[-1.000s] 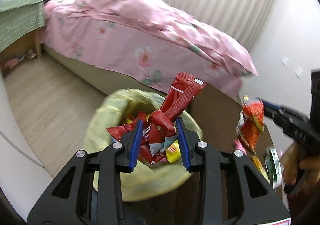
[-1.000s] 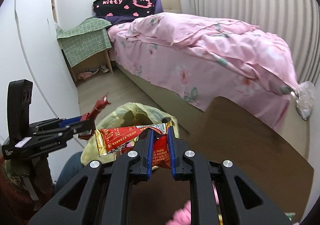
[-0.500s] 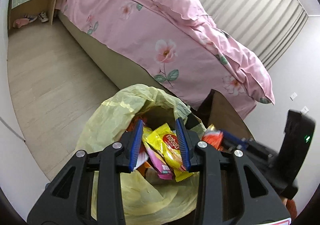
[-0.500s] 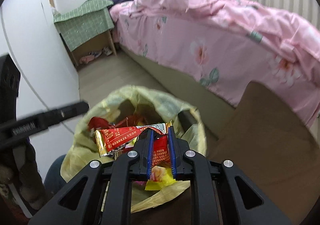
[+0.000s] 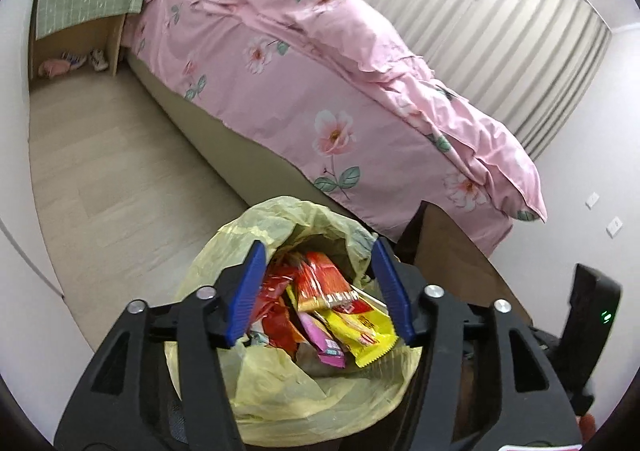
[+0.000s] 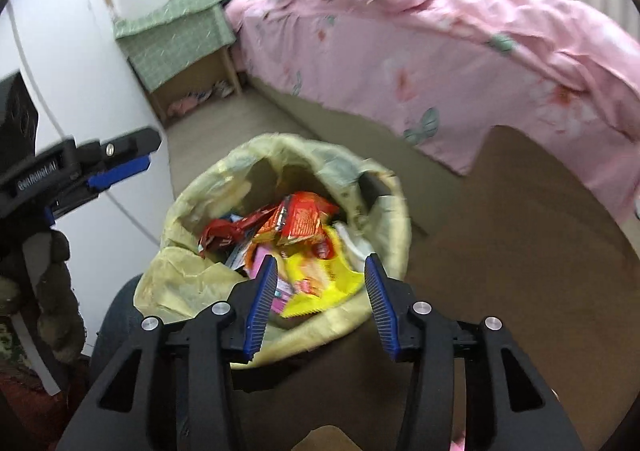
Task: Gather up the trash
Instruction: 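Move both tools back over the table toward the remaining items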
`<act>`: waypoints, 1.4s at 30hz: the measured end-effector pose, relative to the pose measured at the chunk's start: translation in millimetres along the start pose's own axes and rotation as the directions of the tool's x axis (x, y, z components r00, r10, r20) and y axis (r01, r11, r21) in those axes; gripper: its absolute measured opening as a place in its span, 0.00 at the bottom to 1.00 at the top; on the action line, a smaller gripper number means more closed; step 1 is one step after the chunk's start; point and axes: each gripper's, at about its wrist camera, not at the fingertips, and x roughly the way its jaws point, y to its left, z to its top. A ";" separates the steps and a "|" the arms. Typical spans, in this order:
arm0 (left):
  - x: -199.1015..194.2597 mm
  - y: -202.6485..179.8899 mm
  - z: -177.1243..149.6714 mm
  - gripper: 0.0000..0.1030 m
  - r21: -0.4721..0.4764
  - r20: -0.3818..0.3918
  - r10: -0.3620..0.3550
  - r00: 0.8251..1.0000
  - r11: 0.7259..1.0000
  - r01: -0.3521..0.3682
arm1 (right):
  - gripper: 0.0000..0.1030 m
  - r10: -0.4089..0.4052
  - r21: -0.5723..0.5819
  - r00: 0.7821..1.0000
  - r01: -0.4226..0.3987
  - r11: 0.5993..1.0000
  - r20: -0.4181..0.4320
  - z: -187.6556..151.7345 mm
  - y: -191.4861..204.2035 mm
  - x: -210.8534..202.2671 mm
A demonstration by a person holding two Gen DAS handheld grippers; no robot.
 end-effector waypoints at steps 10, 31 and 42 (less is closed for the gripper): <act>-2.4 -79.6 -42.4 0.61 0.177 -0.106 -0.137 0.985 0.972 0.154 | 0.43 -0.239 0.177 0.958 0.211 0.961 0.159 -75.9 -54.8 -116.9; -8.1 -236.5 -175.0 0.70 0.511 -0.408 -0.259 0.876 0.730 0.454 | 0.56 -0.467 0.472 0.881 0.379 0.796 0.080 -273.3 -150.2 -240.0; -7.1 -248.9 -191.9 0.72 0.533 -0.436 -0.240 0.867 0.707 0.464 | 0.57 -0.451 0.472 0.887 0.359 0.805 0.095 -270.2 -156.4 -230.2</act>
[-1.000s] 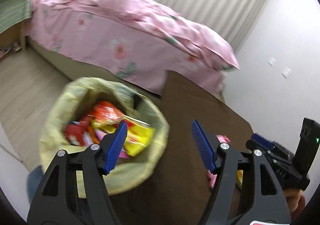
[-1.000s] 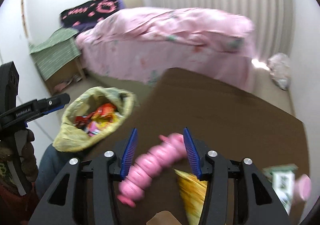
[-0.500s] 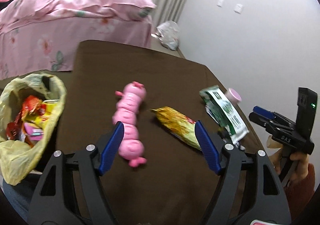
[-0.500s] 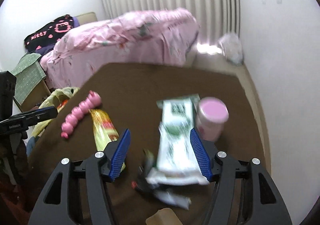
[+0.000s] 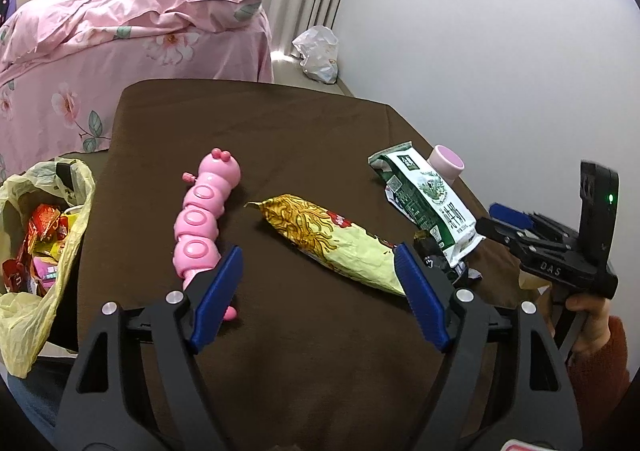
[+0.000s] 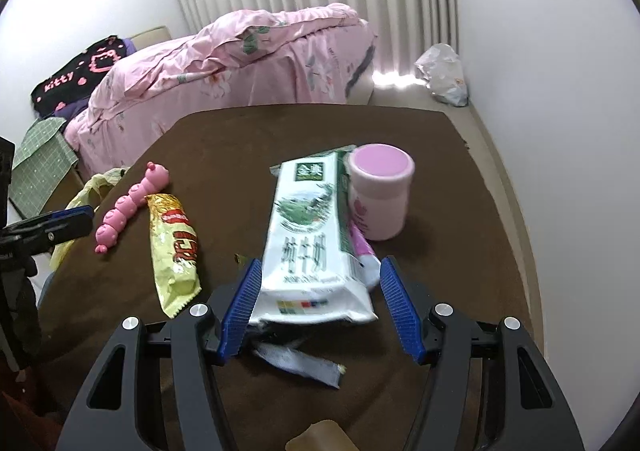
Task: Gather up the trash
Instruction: 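Move both tools back over the table toward the remaining items, then grasp the white milk carton with the right tool and lift it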
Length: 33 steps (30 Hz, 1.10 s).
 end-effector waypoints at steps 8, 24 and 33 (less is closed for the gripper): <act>7.6 -1.1 -1.2 0.72 0.002 -0.029 0.043 0.999 0.999 -0.043 | 0.56 -0.094 -0.089 0.989 0.084 0.992 -0.111 43.0 22.5 57.8; 13.7 3.8 -7.5 0.72 -0.019 -0.060 0.044 0.997 0.999 -0.046 | 0.47 0.087 -0.021 0.979 -0.093 0.995 -0.185 -4.8 30.6 30.4; 62.3 -2.2 16.4 0.72 -0.093 -0.153 -0.035 0.988 0.995 0.021 | 0.47 -0.043 -0.041 0.992 0.038 0.998 -0.119 -27.9 15.8 -4.9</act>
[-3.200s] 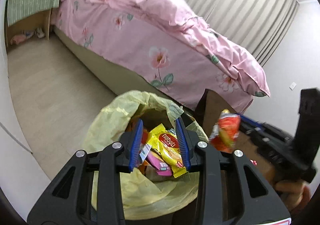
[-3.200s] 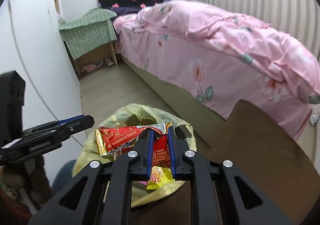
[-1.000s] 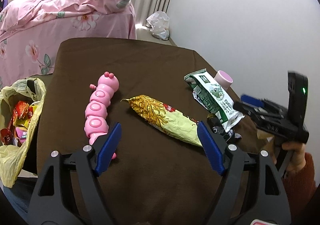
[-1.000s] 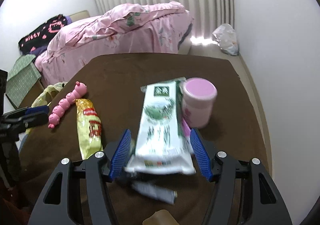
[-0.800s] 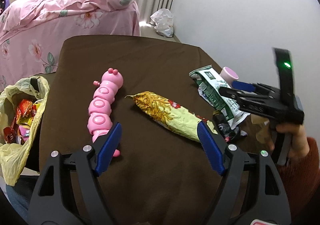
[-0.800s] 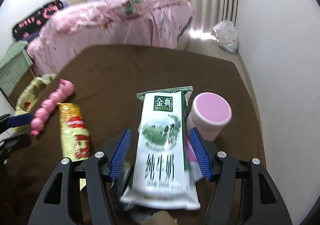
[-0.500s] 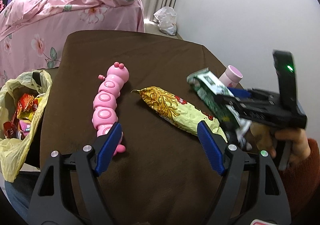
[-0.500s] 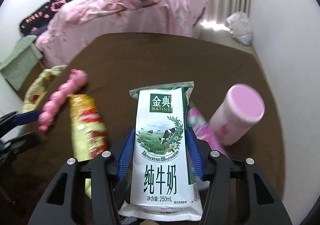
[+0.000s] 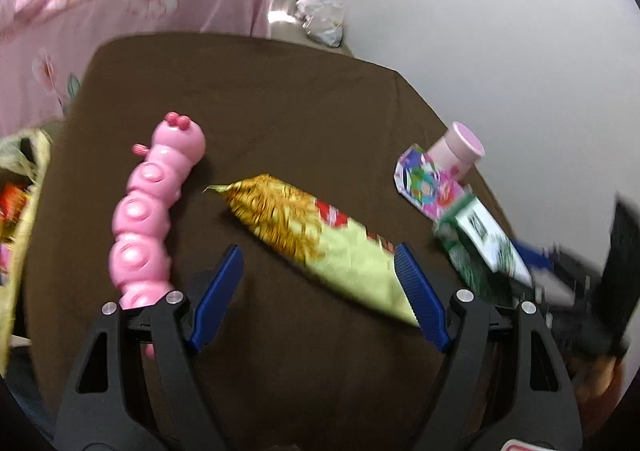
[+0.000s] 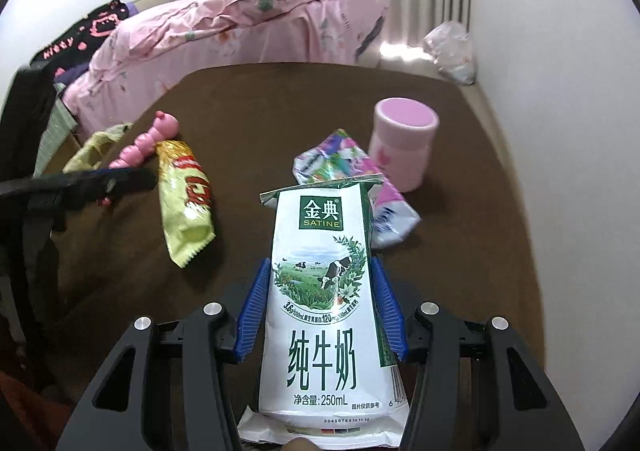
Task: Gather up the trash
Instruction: 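Grasp the white milk carton with the right tool and lift it, then grasp the gold chips bag with the left tool while the right tool grasps the black wrapper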
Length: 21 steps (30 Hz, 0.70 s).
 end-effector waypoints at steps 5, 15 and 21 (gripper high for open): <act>20.4 0.3 25.2 0.79 -0.028 -0.006 0.027 1.000 0.999 -0.027 | 0.58 0.062 0.002 0.998 -0.062 0.998 -0.014 -12.8 -6.3 0.4; 29.1 -8.0 13.4 0.76 0.026 -0.055 -0.002 0.998 1.000 0.004 | 0.58 0.067 0.057 0.993 -0.073 0.996 0.099 -18.5 -24.0 -41.7; 24.2 -4.4 5.0 0.67 0.033 -0.057 0.011 0.998 0.999 -0.009 | 0.58 0.047 -0.048 0.997 -0.044 0.998 0.064 -60.0 4.8 -93.6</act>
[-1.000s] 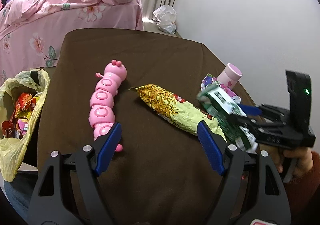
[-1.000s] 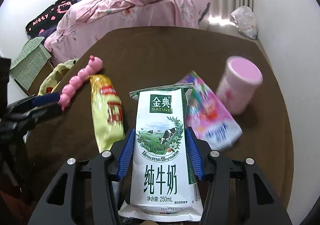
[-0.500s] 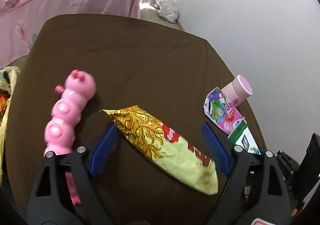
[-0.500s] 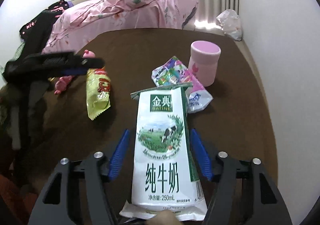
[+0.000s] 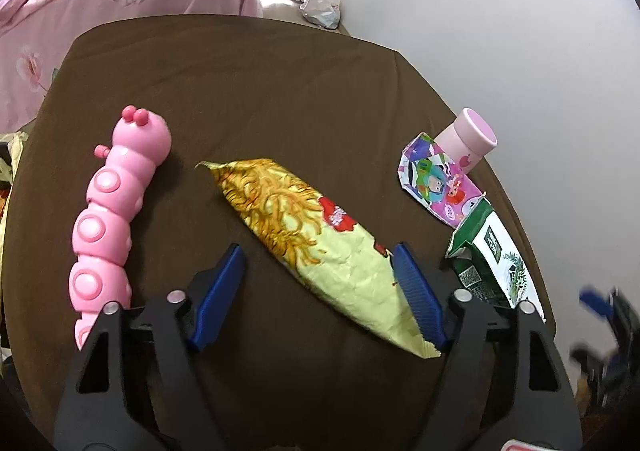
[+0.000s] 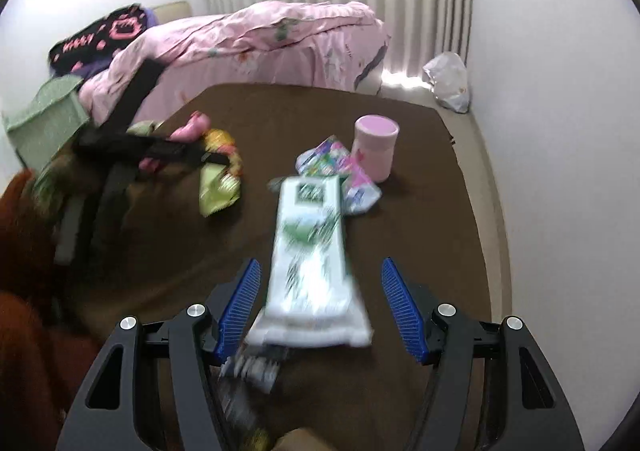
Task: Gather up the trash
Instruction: 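Grasp the gold chips bag with the left tool while the right tool grasps the black wrapper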
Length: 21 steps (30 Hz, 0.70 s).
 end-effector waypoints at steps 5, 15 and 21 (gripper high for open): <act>-6.2 3.2 -7.1 0.55 0.001 0.003 -0.005 1.000 1.000 0.005 | 0.38 0.097 0.072 0.990 -0.089 0.993 -0.105 -34.8 16.8 26.6; -33.7 22.0 -10.6 0.56 -0.054 0.022 -0.058 0.998 0.997 0.059 | 0.30 0.222 0.011 0.974 -0.222 0.975 -0.053 -16.8 56.5 51.8; -2.8 29.5 24.4 0.56 -0.169 0.003 -0.033 0.999 0.985 0.033 | 0.30 0.186 -0.037 0.981 -0.188 0.982 -0.047 -19.1 62.0 46.8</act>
